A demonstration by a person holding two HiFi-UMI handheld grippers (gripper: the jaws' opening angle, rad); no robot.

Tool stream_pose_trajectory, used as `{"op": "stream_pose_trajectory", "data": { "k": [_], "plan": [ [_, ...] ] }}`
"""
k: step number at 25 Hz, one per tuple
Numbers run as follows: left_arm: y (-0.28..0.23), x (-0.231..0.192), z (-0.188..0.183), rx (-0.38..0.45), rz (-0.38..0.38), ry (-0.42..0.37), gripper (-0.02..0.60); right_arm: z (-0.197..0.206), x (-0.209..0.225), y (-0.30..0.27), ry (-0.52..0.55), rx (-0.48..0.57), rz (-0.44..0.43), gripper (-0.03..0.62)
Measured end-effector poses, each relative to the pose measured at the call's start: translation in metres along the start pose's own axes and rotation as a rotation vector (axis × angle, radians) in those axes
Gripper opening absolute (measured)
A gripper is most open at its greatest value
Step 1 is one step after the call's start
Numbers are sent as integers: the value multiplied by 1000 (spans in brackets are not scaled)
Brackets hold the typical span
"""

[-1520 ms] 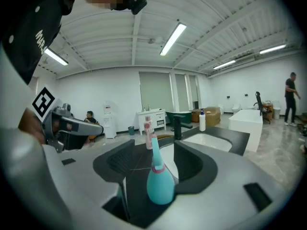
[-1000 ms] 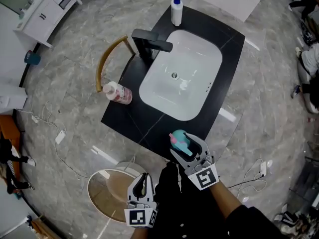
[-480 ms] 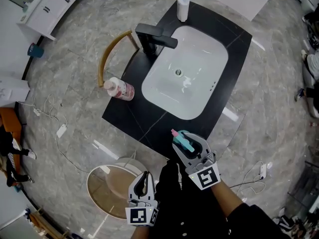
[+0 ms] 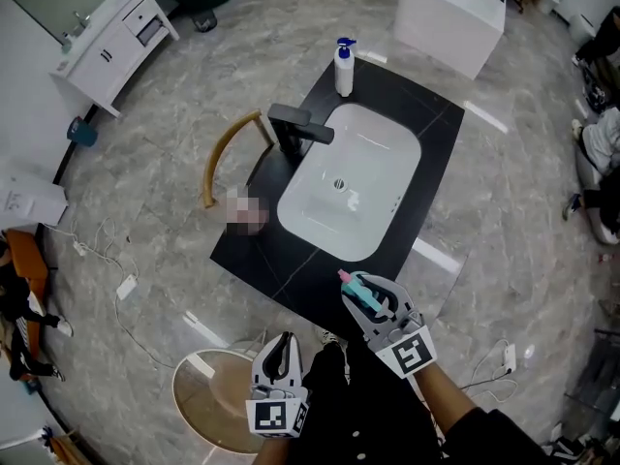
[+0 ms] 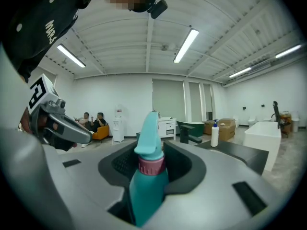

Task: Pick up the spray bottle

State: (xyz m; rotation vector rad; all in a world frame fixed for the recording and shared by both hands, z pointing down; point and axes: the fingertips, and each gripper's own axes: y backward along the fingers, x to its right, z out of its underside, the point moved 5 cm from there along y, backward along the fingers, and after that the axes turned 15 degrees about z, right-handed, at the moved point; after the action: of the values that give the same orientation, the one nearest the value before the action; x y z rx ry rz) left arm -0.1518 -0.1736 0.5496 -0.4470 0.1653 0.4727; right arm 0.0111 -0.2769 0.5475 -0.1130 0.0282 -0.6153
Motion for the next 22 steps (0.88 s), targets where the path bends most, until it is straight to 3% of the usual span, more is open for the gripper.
{"op": "stream_pose_trajectory", "data": {
  "k": [6,11,22],
  "plan": [
    [-14,0,-43,83,30,-58,32,-44,20,19,41,-2,75,133],
    [-23,3,-75,157,63,-106,32,-69,31,33,10,11,145,133],
    [-37,7,-116,251,131,-168,32,-110,68,74,-19,35,354,132]
  ]
}}
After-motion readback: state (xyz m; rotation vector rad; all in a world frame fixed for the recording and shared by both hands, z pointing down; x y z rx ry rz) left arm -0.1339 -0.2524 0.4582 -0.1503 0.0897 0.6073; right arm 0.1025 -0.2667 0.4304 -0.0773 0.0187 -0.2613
